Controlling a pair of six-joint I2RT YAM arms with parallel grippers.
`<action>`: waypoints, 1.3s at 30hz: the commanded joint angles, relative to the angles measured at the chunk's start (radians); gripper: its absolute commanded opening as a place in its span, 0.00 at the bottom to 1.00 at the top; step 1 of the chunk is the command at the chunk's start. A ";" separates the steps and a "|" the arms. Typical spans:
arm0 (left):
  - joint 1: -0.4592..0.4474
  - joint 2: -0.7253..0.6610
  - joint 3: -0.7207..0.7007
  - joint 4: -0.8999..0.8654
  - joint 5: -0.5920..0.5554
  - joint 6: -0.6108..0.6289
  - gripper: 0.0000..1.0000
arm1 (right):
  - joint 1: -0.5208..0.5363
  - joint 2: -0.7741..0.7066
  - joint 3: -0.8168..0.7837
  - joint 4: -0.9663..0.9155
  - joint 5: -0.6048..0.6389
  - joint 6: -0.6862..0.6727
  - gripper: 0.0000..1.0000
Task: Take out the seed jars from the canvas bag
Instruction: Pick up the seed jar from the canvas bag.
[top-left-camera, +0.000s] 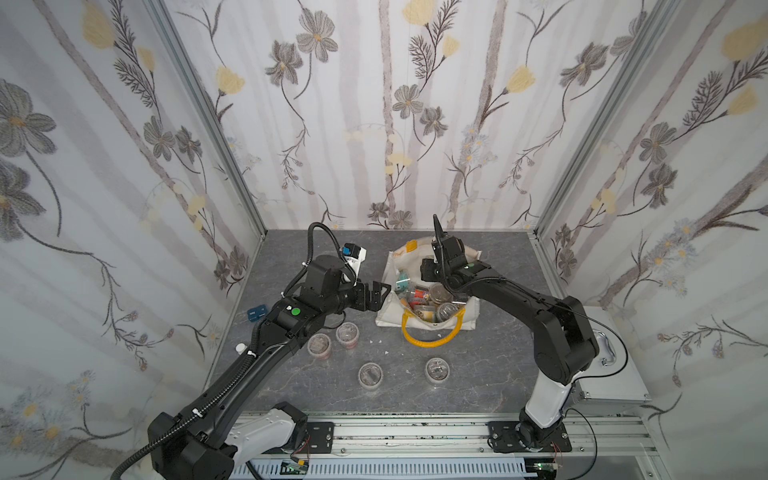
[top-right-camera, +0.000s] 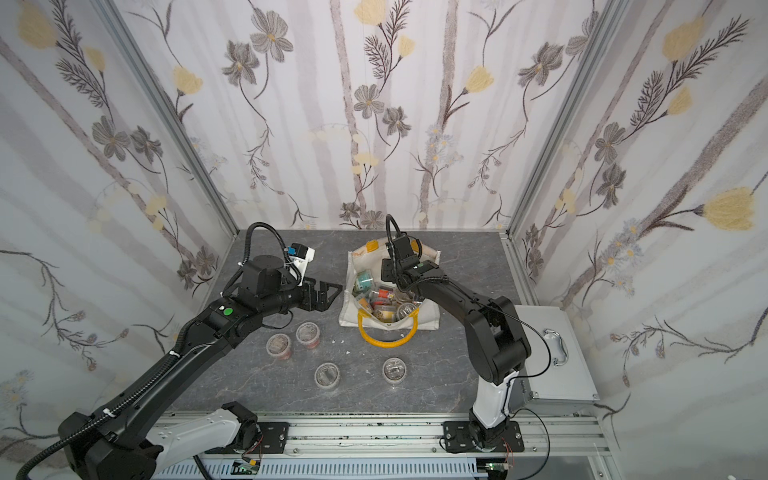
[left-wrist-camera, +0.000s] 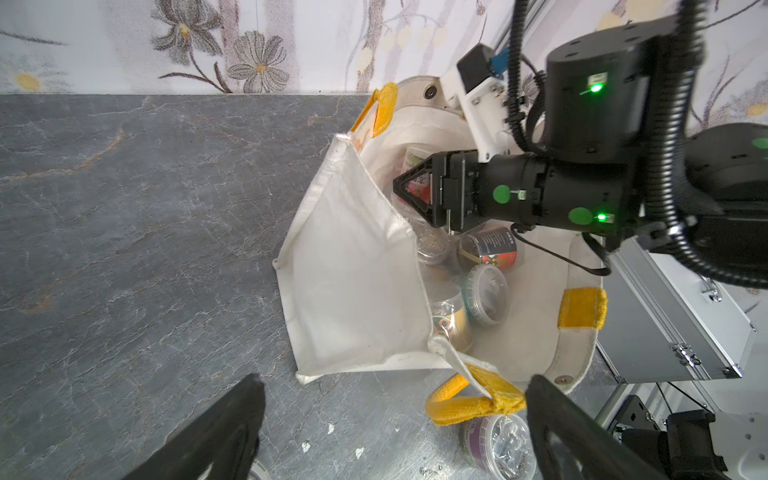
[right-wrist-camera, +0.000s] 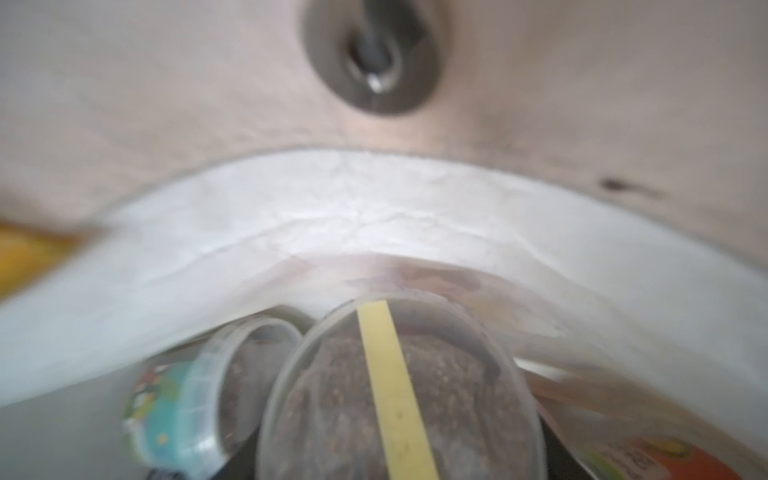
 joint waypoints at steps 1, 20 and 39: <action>0.000 -0.010 0.017 0.047 0.017 -0.037 1.00 | 0.000 -0.069 -0.024 0.058 -0.124 0.095 0.59; -0.011 -0.149 -0.087 0.033 0.476 0.965 1.00 | 0.095 -0.387 -0.060 -0.183 -0.742 -0.013 0.59; -0.082 -0.106 -0.098 -0.021 0.457 1.173 0.97 | 0.253 -0.300 -0.040 -0.283 -0.953 -0.119 0.59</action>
